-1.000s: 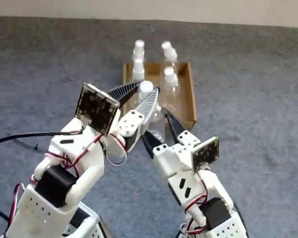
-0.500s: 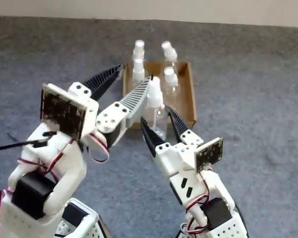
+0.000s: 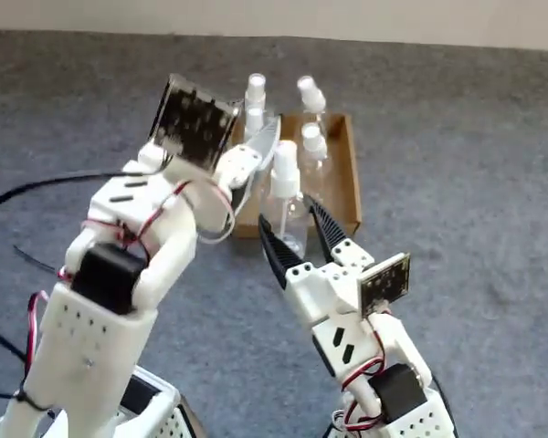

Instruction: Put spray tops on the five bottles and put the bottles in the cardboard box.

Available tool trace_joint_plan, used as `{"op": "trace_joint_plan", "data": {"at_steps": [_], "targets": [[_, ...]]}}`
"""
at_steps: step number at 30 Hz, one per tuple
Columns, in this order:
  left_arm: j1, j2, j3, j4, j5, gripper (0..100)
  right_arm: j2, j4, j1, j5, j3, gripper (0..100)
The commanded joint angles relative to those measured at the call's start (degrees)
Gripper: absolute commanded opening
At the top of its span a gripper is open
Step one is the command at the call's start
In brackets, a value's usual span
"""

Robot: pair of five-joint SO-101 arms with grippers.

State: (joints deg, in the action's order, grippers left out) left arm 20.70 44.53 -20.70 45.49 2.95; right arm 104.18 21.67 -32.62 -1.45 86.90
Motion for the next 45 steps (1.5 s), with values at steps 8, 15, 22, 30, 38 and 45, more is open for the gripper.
{"op": "trace_joint_plan", "data": {"at_steps": [8, 15, 22, 30, 38, 45], "targets": [[5.1, 1.6, 3.9, 10.5, 0.8, 13, 0.8, -0.1, 0.7, -0.6, -0.2, 0.3], [5.3, 3.6, 4.7, 9.1, 4.3, 13, 0.8, -0.1, 0.7, -0.6, -0.1, 0.3], [5.1, 4.0, 4.4, 7.7, 4.8, 13, 0.8, 2.3, 1.1, -0.5, -0.6, 0.3], [-7.7, 14.0, 3.6, 18.4, 5.0, 13, -4.9, 5.7, 6.0, 2.4, -7.3, 0.3], [-11.7, 25.3, -19.3, 19.4, 9.2, 14, -35.4, 5.7, 5.7, 2.2, -31.4, 0.3], [-8.7, 25.8, -36.3, 7.7, 3.1, 18, -57.5, 6.0, -0.8, 2.2, -49.5, 0.3]]}}
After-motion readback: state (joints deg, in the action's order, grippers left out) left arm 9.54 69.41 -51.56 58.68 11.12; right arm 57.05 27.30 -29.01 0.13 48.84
